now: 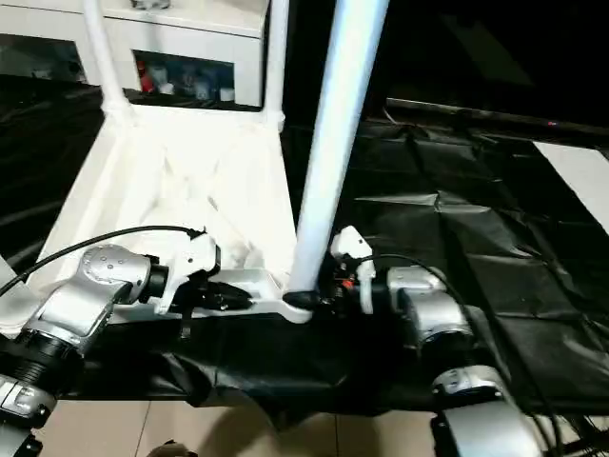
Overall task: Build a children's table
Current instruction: Rotate leg to tighten
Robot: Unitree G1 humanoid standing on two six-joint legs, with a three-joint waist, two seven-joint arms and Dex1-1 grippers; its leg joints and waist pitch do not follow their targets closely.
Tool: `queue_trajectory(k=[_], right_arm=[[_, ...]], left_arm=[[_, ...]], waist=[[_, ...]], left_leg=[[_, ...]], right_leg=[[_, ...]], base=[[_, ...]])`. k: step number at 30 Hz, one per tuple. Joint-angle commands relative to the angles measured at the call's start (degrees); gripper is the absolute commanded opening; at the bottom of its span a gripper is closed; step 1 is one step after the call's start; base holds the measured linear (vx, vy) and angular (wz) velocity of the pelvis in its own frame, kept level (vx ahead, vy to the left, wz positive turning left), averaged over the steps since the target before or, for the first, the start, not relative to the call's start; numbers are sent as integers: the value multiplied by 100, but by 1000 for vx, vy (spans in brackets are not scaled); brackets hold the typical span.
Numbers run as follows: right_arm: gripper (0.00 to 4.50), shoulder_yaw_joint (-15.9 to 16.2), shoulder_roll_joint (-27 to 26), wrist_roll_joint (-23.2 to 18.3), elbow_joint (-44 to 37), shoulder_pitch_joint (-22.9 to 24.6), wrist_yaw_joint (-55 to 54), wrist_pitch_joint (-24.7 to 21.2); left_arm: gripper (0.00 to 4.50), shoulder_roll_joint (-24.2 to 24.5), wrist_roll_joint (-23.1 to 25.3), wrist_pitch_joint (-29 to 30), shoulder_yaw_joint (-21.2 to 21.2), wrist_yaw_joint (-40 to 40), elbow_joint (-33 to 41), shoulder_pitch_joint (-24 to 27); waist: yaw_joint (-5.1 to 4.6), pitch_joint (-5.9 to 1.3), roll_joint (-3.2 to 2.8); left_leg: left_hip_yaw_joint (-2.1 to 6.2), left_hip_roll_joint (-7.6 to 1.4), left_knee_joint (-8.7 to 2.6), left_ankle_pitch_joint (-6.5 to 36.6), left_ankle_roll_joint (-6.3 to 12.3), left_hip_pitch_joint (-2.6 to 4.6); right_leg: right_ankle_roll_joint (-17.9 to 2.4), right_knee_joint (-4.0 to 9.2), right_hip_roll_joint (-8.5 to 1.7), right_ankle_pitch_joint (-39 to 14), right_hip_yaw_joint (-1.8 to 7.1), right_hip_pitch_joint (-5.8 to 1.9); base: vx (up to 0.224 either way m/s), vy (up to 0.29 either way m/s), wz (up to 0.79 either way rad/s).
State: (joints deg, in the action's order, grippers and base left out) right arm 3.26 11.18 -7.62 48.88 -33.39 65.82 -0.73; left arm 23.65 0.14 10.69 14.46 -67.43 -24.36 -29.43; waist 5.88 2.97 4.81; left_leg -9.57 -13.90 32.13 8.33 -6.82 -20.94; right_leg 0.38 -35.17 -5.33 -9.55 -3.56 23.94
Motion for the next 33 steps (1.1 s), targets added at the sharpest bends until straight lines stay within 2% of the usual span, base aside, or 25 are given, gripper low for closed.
queue_trajectory(k=[1,2,3,4,5,6,7,8,9,12,13,14,16,19,20,22,23,25,26,27,30,33], right_arm=[[252,81,-400,84,320,-69,-775,25],[251,5,-471,97,409,-109,-1080,63],[251,-143,-599,69,578,-187,-1605,58],[251,-274,-719,42,713,-248,-2086,72],[250,-502,-924,-71,911,-347,-2758,13],[250,-502,-924,-71,911,-347,-2758,13],[250,-559,-978,-114,942,-364,-2875,-10],[250,-599,-1074,-132,962,-384,-3049,13],[250,-618,-1135,-135,972,-396,-3159,38],[250,-593,-1325,-29,979,-407,-3271,333],[285,-597,-1350,-34,984,-416,-3237,373],[320,-605,-1367,-46,993,-425,-3201,399],[323,-596,-1346,-125,998,-458,-2859,281],[354,-382,-1186,5,918,-451,-2506,298],[363,-240,-1076,103,866,-428,-2273,340],[363,-65,-911,153,750,-374,-1764,332],[363,41,-800,168,662,-326,-1394,345],[363,278,-526,190,416,-180,-486,388],[363,361,-429,191,322,-128,-180,381],[363,409,-372,191,266,-98,-5,373],[363,602,-162,197,98,-3,568,277],[363,827,75,203,-67,83,1215,113]], left_arm=[[0,-363,-56,91,-104,555,211,-164],[0,-397,-49,147,-114,629,264,-146],[0,-469,-22,227,-120,769,349,-113],[0,-538,9,312,-112,890,434,-79],[0,-669,74,472,-88,1108,587,-19],[0,-669,74,472,-88,1108,587,-19],[0,-709,94,522,-79,1172,630,1],[0,-783,126,611,-58,1271,719,33],[0,-831,146,668,-43,1333,777,55],[0,-998,104,873,74,1464,1072,185],[0,-1011,104,889,99,1468,1105,204],[0,-1017,110,894,121,1468,1124,218],[0,-934,151,841,188,1390,1069,199],[0,-809,179,854,206,1242,1047,163],[0,-760,184,840,199,1188,1020,144],[0,-682,181,818,201,1078,962,111],[0,-619,177,806,212,1003,940,95],[0,-482,156,798,208,846,863,47],[0,-430,155,759,208,784,811,23],[0,-399,157,732,212,746,782,9],[0,-310,144,659,178,621,642,-54],[0,-207,151,492,118,480,373,-152]], waist=[[-37,-335,-78],[-57,-327,-94],[-115,-330,-74],[-133,-328,-83],[-206,-321,-106],[-242,-316,-102],[-258,-330,-102],[-266,-331,-100],[-274,-321,-102],[-283,-330,-92],[-295,-336,-79],[-292,-342,-84],[-291,-347,-87],[-237,-355,-106],[-232,-359,-98],[-193,-369,-101],[-187,-385,-92],[-167,-388,-90],[-122,-391,-96],[-110,-385,-80],[-61,-367,-80],[-35,-344,-46]], left_leg=[[-54,85,-380,2296,-176,62],[-45,86,-391,2332,-202,58],[-27,97,-390,2376,-212,33],[-19,93,-397,2401,-221,27],[7,96,-406,2534,-282,25],[14,98,-407,2587,-290,22],[17,108,-383,2646,-254,53],[4,104,-371,2652,-203,74],[0,104,-374,2671,-179,74],[-8,103,-376,2604,-138,48],[-10,99,-383,2521,-116,21],[-22,95,-379,2454,-92,31],[-38,98,-376,2380,-42,30],[-65,82,-363,2213,-1,53],[-71,87,-360,2138,12,39],[-90,87,-351,1914,41,41],[-87,90,-347,1758,72,13],[-90,90,-338,1626,125,9],[-99,87,-320,1556,185,29],[-111,86,-319,1539,210,26],[-112,84,-337,1675,175,53],[-124,78,-338,1993,142,88]], right_leg=[[-828,515,-205,-2672,132,-211],[-802,525,-203,-2743,123,-209],[-724,536,-197,-2851,100,-232],[-706,536,-203,-2911,96,-231],[-672,551,-202,-3024,79,-215],[-657,563,-203,-3077,71,-212],[-622,598,-207,-3142,63,-198],[-673,604,-199,-2986,84,-169],[-703,603,-187,-2924,88,-157],[-755,575,-184,-2753,93,-182],[-793,547,-173,-2587,97,-201],[-841,539,-165,-2422,108,-192],[-924,515,-147,-2173,121,-201],[-1063,480,-145,-1813,144,-200],[-1088,468,-142,-1716,148,-217],[-1152,438,-141,-1435,156,-237],[-1190,408,-137,-1237,153,-279],[-1227,385,-127,-1028,146,-298],[-1260,376,-120,-874,147,-300],[-1280,373,-120,-816,155,-300],[-1308,389,-134,-1062,152,-285],[-1178,453,-143,-1603,164,-251]], base=[[0,0,0],[0,0,0],[0,0,0],[0,0,0],[0,0,0],[0,0,0],[0,0,0],[0,0,0],[0,0,0],[0,0,0],[0,0,0],[0,0,0],[0,0,0],[0,0,0],[0,0,0],[0,0,0],[0,0,0],[0,0,0],[0,0,0],[0,0,0],[0,0,0],[0,0,0]])
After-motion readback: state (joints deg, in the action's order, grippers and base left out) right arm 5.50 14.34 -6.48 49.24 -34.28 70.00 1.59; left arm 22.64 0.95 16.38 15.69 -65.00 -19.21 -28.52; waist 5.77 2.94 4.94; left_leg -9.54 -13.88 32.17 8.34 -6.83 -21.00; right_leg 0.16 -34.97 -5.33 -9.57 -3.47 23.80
